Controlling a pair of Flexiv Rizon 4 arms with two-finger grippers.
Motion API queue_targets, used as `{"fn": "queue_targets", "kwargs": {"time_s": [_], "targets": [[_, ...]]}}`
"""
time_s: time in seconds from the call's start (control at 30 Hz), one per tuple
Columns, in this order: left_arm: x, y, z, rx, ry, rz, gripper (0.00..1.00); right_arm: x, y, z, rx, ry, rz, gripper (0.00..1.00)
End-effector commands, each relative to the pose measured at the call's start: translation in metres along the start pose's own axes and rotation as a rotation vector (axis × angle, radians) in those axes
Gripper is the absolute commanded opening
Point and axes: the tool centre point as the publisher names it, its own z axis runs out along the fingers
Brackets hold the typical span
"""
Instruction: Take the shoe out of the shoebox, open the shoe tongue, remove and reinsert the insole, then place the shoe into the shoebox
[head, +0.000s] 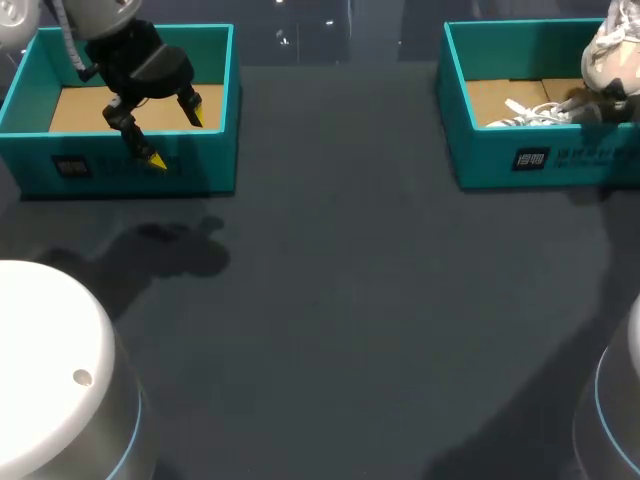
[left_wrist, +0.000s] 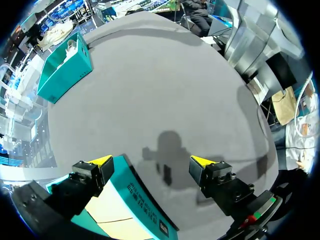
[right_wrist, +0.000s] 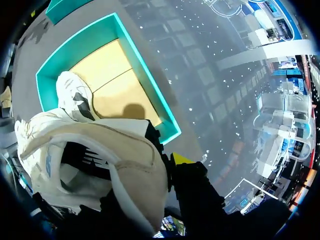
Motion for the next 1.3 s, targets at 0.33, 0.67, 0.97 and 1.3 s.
{"fn": "queue_targets", "kwargs": {"time_s": [0.33, 0.67, 0.97, 1.3], "targets": [[0.000, 0.000, 0.000, -0.002, 0.001, 0.001, 1.00, 0.001, -0.021, 0.007, -0.028, 0.062, 0.517, 0.00], [0.000, 0.000, 0.000, -0.002, 0.001, 0.001, 1.00, 0.022, -0.042, 0.021, -0.046, -0.059, 0.711, 0.00], [0.000, 0.000, 0.000, -0.002, 0.001, 0.001, 1.00, 0.022, -0.042, 0.021, -0.046, -0.059, 0.711, 0.00], [0.000, 0.000, 0.000, -0.002, 0.001, 0.001, 1.00, 0.037, -0.046, 0.042, -0.014, -0.108, 0.977, 0.00]]}}
